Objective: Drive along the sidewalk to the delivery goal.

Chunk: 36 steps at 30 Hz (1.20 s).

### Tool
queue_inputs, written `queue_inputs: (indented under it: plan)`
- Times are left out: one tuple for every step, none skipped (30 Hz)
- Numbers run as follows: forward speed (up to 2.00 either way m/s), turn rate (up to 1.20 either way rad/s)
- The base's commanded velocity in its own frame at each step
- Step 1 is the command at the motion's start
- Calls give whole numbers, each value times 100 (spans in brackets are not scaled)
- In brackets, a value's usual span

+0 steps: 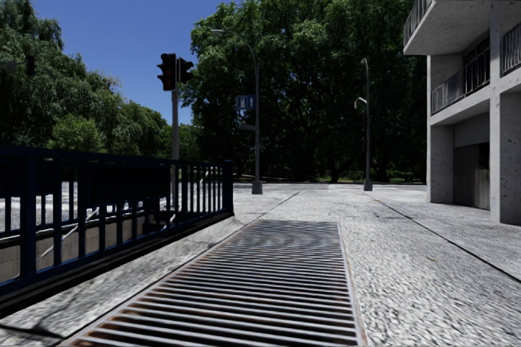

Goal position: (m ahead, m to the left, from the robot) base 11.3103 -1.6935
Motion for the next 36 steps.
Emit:
queue_inputs:
  plan:
    - [200,0]
    - [200,0]
    - [200,0]
    - [200,0]
    - [200,0]
    - [200,0]
    - [200,0]
    - [200,-49]
    - [200,-98]
    - [200,-120]
    - [200,-120]
    - [200,-120]
    - [200,-120]
    - [200,-113]
    - [200,-113]
    - [200,0]
    - [200,0]
    - [200,0]
    - [200,0]
    - [200,0]
    - [200,0]
    - [200,0]
    - [200,0]
    - [200,0]
    - [200,0]
    - [200,0]
    - [200,0]
    - [200,0]
    - [200,0]
    - [200,0]
    - [200,0]
    - [200,0]
    - [200,0]
    - [200,0]
    - [200,0]
    - [200,0]
